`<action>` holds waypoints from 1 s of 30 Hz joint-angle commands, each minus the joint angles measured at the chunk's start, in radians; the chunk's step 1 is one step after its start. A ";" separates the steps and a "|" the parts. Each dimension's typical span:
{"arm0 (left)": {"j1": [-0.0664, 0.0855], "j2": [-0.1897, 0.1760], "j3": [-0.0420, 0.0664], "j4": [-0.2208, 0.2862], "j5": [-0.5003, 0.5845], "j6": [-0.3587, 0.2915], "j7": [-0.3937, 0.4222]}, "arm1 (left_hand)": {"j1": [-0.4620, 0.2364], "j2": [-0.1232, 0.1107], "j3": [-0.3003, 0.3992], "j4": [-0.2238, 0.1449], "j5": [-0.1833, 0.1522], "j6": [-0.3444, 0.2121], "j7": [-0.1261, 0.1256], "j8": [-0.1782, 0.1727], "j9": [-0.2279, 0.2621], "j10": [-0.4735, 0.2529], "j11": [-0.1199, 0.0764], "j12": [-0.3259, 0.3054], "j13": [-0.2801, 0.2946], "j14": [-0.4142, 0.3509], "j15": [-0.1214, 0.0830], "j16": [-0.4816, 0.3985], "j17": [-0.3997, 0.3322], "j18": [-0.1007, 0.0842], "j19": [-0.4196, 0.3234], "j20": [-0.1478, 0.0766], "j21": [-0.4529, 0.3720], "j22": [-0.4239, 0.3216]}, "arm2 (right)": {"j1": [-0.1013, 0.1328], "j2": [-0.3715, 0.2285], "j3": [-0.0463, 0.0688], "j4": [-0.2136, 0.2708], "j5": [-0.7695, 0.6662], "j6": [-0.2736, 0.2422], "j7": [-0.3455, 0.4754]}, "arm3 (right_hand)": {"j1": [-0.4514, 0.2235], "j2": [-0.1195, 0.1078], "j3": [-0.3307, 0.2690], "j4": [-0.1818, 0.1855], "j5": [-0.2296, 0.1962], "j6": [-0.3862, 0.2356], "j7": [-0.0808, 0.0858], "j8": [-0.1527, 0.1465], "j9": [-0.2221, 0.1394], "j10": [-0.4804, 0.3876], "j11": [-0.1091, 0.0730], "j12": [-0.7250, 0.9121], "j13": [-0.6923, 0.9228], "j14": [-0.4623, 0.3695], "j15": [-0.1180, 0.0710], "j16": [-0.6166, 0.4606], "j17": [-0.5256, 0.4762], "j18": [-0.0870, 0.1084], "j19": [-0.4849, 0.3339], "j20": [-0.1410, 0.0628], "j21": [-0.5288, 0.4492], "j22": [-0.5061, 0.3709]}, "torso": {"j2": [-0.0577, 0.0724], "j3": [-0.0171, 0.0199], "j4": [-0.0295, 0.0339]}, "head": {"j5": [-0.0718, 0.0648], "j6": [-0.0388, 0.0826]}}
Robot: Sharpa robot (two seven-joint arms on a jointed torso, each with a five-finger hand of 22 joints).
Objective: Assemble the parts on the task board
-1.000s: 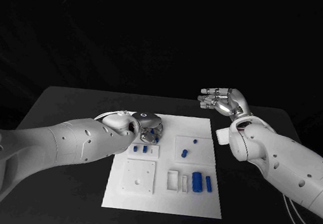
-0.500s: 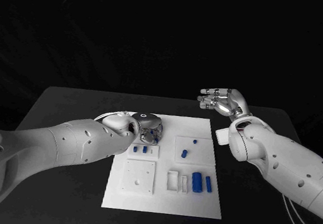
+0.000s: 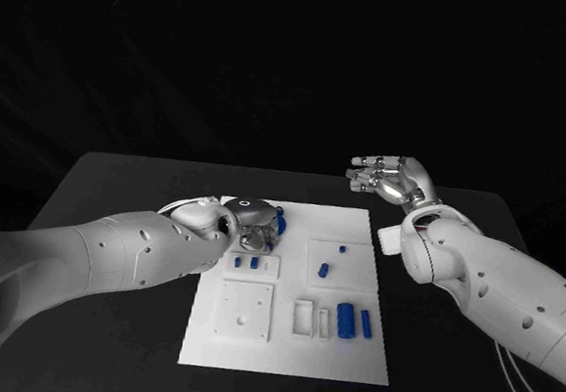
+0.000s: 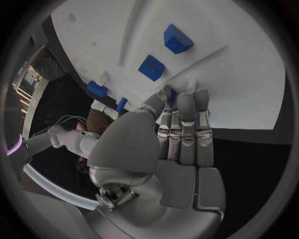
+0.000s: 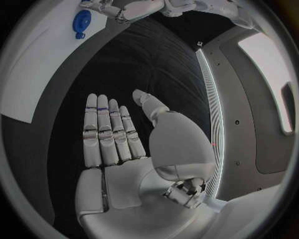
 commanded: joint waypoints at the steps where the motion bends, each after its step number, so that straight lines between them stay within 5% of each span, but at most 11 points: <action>1: 0.001 -0.012 0.012 0.025 0.038 -0.027 0.006 | 0.001 0.006 0.002 -0.005 0.002 0.005 -0.002 0.003 0.001 0.003 0.001 0.001 0.001 0.004 0.000 0.003 0.000 0.005 -0.004 -0.003 0.001 0.022 | 0.000 -0.002 0.000 0.001 -0.004 0.013 0.008 | -0.008 -0.002 0.001 -0.003 0.003 0.001 0.000 0.002 -0.001 -0.006 0.002 -0.003 -0.001 -0.007 -0.002 -0.004 -0.002 0.007 -0.006 0.002 -0.005 -0.001 | -0.001 -0.0011 0.0024 | -0.001 0.000; 6: 0.005 -0.050 0.044 0.072 0.061 -0.021 0.009 | -0.001 0.005 0.005 -0.008 0.004 0.002 -0.001 0.003 0.001 -0.001 0.002 0.001 0.001 0.002 0.001 -0.003 -0.002 0.006 -0.010 -0.002 0.006 0.022 | 0.000 -0.006 0.000 0.001 -0.004 0.013 0.008 | -0.008 -0.002 0.001 -0.003 0.003 0.001 0.000 0.002 -0.001 -0.006 0.002 -0.003 -0.001 -0.007 -0.002 -0.004 -0.002 0.007 -0.006 0.002 -0.005 -0.001 | 0.000 -0.0019 0.0022 | 0.001 0.002; 12: 0.016 -0.105 0.066 0.130 0.088 -0.008 0.006 | -0.001 0.004 0.006 -0.009 0.008 0.002 -0.001 0.003 0.001 0.000 0.002 0.001 0.001 0.003 0.001 -0.004 -0.003 0.006 -0.012 -0.002 0.008 0.022 | 0.000 -0.011 0.000 0.001 -0.004 0.013 0.007 | -0.008 -0.002 0.001 -0.003 0.003 0.001 0.000 0.002 -0.001 -0.006 0.002 -0.003 -0.001 -0.007 -0.002 -0.004 -0.002 0.007 -0.006 0.002 -0.005 -0.001 | -0.001 -0.0022 0.0040 | 0.003 0.002; 17: 0.021 -0.147 0.074 0.172 0.104 0.004 -0.002 | 0.000 0.003 0.007 -0.012 0.007 0.005 -0.001 0.003 0.001 0.002 0.001 0.001 0.001 0.004 0.000 -0.003 -0.003 0.006 -0.013 -0.002 0.011 0.022 | 0.000 -0.015 0.000 0.001 -0.004 0.013 0.007 | -0.008 -0.002 0.001 -0.003 0.003 0.001 0.000 0.002 -0.001 -0.006 0.002 -0.003 -0.001 -0.007 -0.002 -0.004 -0.002 0.007 -0.006 0.002 -0.005 -0.001 | 0.000 -0.0048 0.0061 | 0.002 0.003; 22: 0.023 -0.180 0.076 0.192 0.109 0.025 -0.015 | 0.000 0.003 0.007 -0.012 0.005 0.005 -0.001 0.003 0.000 0.002 0.001 0.001 0.001 0.004 0.000 -0.004 -0.003 0.006 -0.015 -0.002 0.013 0.022 | 0.000 -0.018 0.000 0.000 -0.004 0.014 0.006 | -0.008 -0.002 0.001 -0.003 0.003 0.001 0.000 0.002 -0.001 -0.006 0.002 -0.003 -0.001 -0.007 -0.002 -0.004 -0.002 0.007 -0.006 0.002 -0.005 -0.001 | 0.000 -0.0035 0.0048 | 0.004 0.002; 30: 0.022 -0.188 0.076 0.186 0.110 0.043 -0.017 | -0.001 0.002 0.005 -0.011 0.004 0.005 -0.001 0.002 0.000 0.002 0.001 0.001 0.001 0.002 0.000 -0.004 -0.003 0.006 -0.017 -0.002 0.014 0.022 | 0.000 -0.017 0.000 0.000 -0.004 0.015 0.006 | -0.008 -0.002 0.003 -0.005 0.004 0.004 0.000 0.002 -0.001 -0.006 0.001 -0.003 -0.001 -0.007 -0.002 -0.003 -0.002 0.008 -0.006 0.002 -0.004 -0.001 | 0.002 -0.0032 0.0023 | 0.008 0.004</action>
